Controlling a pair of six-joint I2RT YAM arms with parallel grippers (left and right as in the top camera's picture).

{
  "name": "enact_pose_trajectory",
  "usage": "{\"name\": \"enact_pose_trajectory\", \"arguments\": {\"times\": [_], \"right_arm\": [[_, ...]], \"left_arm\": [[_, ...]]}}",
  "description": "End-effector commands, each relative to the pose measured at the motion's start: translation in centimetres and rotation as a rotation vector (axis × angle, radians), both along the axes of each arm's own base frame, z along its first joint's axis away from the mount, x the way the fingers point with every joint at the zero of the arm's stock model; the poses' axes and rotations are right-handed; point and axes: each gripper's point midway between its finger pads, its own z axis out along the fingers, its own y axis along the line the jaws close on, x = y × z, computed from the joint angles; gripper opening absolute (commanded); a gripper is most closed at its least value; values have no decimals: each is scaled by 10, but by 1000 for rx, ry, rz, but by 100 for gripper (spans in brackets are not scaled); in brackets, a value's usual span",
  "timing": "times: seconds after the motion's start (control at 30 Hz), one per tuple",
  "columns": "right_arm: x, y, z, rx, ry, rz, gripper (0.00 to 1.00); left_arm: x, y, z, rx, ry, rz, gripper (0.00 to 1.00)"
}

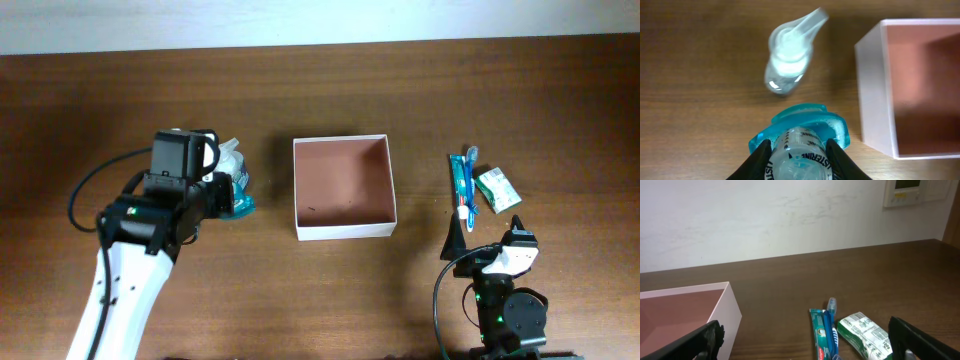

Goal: Pack container
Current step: 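Lift the Listerine bottle and carry it right over the box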

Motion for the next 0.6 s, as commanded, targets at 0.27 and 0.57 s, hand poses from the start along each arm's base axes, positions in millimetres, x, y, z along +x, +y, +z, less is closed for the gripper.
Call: {"name": "enact_pose_trajectory", "arguments": {"times": [0.27,0.57], "right_arm": [[0,-1,-2,0,3,-3,99],[0,-1,-2,0,3,-3,98]], "left_arm": [[-7,-38,102,-133,-166,-118,22],[4,-88,150,-184,-307,-254,22]]}}
